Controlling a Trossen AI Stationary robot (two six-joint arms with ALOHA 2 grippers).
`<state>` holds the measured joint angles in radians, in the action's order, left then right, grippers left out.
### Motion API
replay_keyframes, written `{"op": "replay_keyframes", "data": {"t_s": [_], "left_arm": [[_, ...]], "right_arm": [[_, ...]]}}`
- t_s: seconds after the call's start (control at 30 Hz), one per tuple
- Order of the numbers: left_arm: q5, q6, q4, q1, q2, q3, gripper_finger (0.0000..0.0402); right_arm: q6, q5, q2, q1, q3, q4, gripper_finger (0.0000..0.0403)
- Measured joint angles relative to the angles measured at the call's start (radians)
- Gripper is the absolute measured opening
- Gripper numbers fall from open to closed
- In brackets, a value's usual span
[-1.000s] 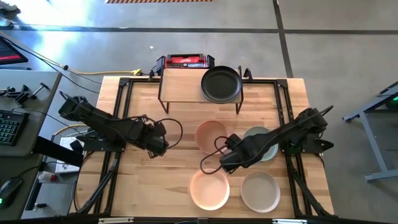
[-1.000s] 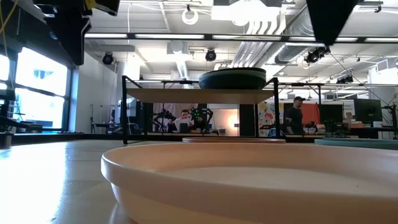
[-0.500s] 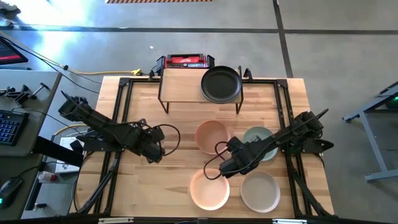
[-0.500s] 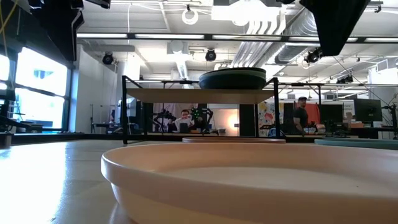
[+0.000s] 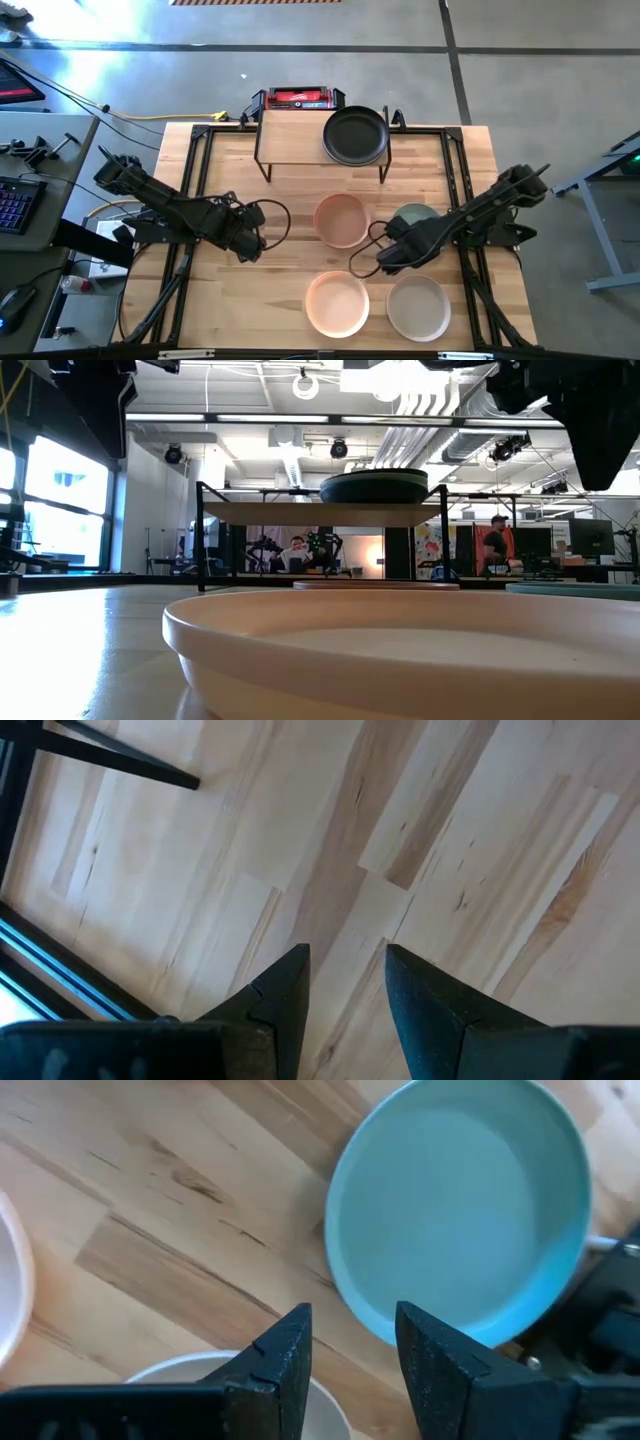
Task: Place and stack plates onto a shelf
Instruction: Put the green plate on the shelf
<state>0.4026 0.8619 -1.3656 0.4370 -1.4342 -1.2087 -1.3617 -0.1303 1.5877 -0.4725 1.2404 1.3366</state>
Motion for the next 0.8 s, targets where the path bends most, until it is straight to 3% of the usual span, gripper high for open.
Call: {"op": "replay_keyframes", "data": {"t_s": [0.4, 0.8], "left_arm": [[0.0, -0.001, 0.005, -0.051, 0.0, 0.0, 0.0122], [0.0, -0.001, 0.034, -0.107, 0.0, 0.0, 0.0122]], "right_arm": [[-0.057, 0.071, -0.296, 0.014, -0.285, -0.259, 0.0124], [-0.071, 0.076, -0.31, 0.014, -0.439, -0.442, 0.0124]]}}
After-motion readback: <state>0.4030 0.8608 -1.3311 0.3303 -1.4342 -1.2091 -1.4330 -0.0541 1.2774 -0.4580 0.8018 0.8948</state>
